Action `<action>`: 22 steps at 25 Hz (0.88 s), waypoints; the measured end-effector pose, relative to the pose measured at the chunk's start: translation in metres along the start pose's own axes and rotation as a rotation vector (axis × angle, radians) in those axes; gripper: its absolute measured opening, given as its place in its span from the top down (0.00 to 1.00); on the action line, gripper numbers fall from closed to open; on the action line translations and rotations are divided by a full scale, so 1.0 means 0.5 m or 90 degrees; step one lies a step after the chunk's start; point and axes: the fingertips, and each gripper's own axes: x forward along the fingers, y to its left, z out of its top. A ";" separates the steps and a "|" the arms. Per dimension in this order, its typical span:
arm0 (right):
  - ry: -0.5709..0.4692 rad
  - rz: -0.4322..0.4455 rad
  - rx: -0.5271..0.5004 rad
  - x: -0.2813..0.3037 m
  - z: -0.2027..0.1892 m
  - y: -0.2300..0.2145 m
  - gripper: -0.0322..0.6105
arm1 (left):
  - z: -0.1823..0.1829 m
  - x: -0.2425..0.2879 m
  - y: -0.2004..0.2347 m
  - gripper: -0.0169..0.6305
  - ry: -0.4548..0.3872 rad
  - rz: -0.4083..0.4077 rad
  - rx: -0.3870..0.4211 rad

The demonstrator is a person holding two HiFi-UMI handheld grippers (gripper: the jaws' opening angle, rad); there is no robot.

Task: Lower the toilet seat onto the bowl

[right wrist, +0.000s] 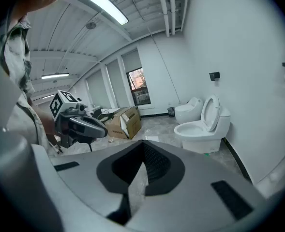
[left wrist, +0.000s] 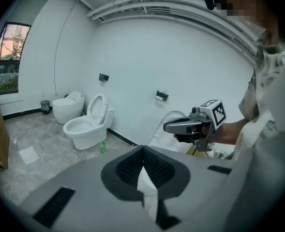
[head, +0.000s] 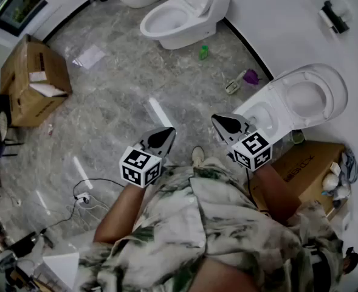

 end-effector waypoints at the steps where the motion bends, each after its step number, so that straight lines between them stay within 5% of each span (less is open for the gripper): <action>1: -0.002 0.000 -0.002 0.001 0.002 -0.017 0.92 | 0.005 0.012 0.000 0.94 -0.001 0.003 -0.003; 13: -0.027 -0.010 0.011 0.112 0.082 -0.152 0.91 | 0.091 0.099 0.125 0.94 0.003 -0.011 -0.011; 16: -0.038 -0.035 0.021 0.175 0.138 -0.190 0.76 | 0.130 0.124 0.205 0.94 0.007 -0.032 -0.006; 22: -0.040 -0.112 0.009 0.294 0.256 -0.265 0.68 | 0.230 0.146 0.355 0.94 0.012 -0.076 0.021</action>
